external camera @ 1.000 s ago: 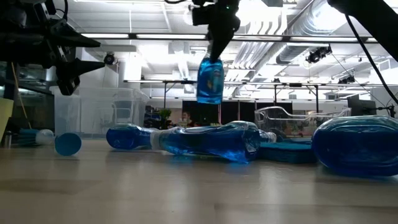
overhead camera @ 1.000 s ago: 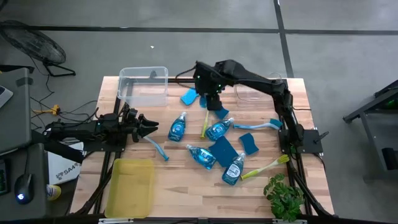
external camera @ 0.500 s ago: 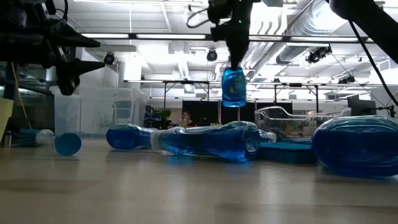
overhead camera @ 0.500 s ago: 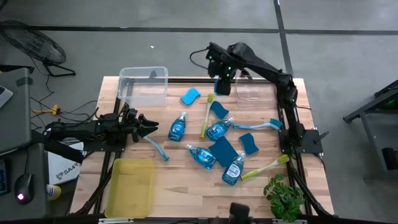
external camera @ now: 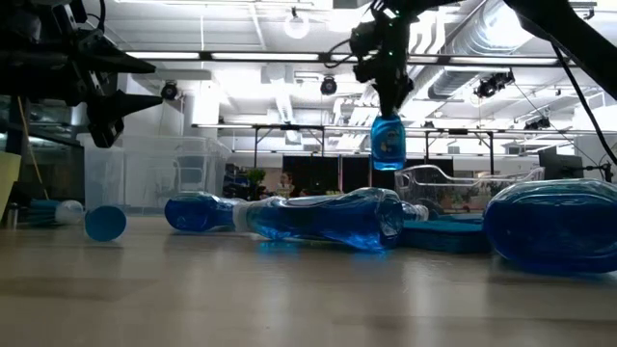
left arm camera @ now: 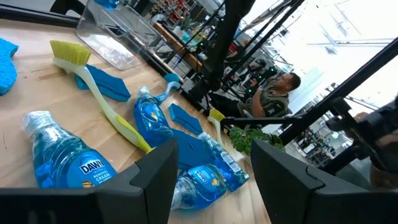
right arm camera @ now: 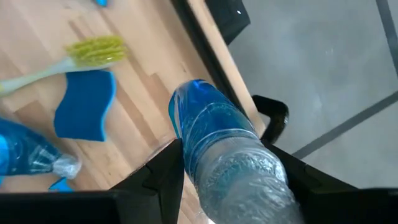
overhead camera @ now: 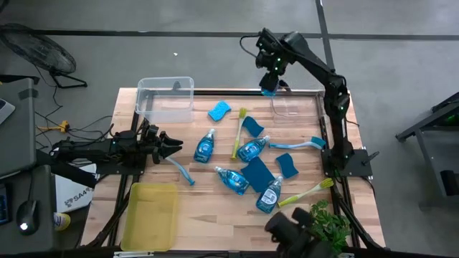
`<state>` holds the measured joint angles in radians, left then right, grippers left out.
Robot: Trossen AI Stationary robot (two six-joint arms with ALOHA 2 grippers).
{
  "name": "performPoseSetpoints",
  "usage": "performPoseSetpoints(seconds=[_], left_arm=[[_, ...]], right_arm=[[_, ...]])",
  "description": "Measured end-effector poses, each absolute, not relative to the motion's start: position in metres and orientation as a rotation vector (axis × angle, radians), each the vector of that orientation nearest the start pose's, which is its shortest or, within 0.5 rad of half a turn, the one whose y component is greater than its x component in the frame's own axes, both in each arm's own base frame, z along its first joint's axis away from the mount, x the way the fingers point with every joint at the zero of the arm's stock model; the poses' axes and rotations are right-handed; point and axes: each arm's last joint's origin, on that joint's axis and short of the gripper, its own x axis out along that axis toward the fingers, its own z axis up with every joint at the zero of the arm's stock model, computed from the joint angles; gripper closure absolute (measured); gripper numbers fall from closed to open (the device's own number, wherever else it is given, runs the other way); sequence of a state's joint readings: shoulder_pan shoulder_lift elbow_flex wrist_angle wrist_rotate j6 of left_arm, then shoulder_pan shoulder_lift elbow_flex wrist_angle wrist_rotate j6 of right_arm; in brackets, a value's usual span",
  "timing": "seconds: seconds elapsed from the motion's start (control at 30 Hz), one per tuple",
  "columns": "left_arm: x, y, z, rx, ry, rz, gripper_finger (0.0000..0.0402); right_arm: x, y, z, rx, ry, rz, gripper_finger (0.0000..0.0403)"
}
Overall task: Pick & Place Kitchen Sink Supplies
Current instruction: Put the top middle soap dispenser into the transparent bin
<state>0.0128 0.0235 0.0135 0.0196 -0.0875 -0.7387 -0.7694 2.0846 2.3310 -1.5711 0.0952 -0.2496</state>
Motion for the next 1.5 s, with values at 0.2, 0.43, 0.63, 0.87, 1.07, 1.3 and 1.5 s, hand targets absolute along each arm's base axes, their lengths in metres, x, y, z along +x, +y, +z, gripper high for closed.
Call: performPoseSetpoints(seconds=[0.2,0.43,0.63,0.87,1.07,1.3,1.5], left_arm=[[0.098,0.004,0.168,-0.738,-0.046,0.092,0.0204],[0.098,0.004,0.168,-0.738,-0.046,0.092,0.0204],[0.098,0.004,0.168,-0.738,-0.046,0.092,0.0204],[0.098,0.004,0.168,-0.738,-0.046,0.092,0.0204],[0.098,0.004,0.168,-0.738,-0.046,0.092,0.0204],[0.098,0.004,0.168,-0.738,-0.046,0.092,0.0204],[0.098,0.004,0.168,-0.738,-0.046,0.092,0.0204]], right_arm=[[0.26,-0.294,0.364,0.313,1.322,-0.612,0.024],[0.227,-0.29,0.394,0.365,1.217,-0.693,0.024],[0.204,-0.276,0.416,0.438,1.122,-0.744,0.024],[0.184,-0.261,0.408,0.57,1.138,-0.808,0.024],[0.162,-0.251,0.37,0.68,1.291,-0.833,0.024],[0.139,-0.248,0.332,0.77,1.414,-0.904,0.024],[0.131,-0.257,0.31,0.769,1.389,-0.962,0.0239]])
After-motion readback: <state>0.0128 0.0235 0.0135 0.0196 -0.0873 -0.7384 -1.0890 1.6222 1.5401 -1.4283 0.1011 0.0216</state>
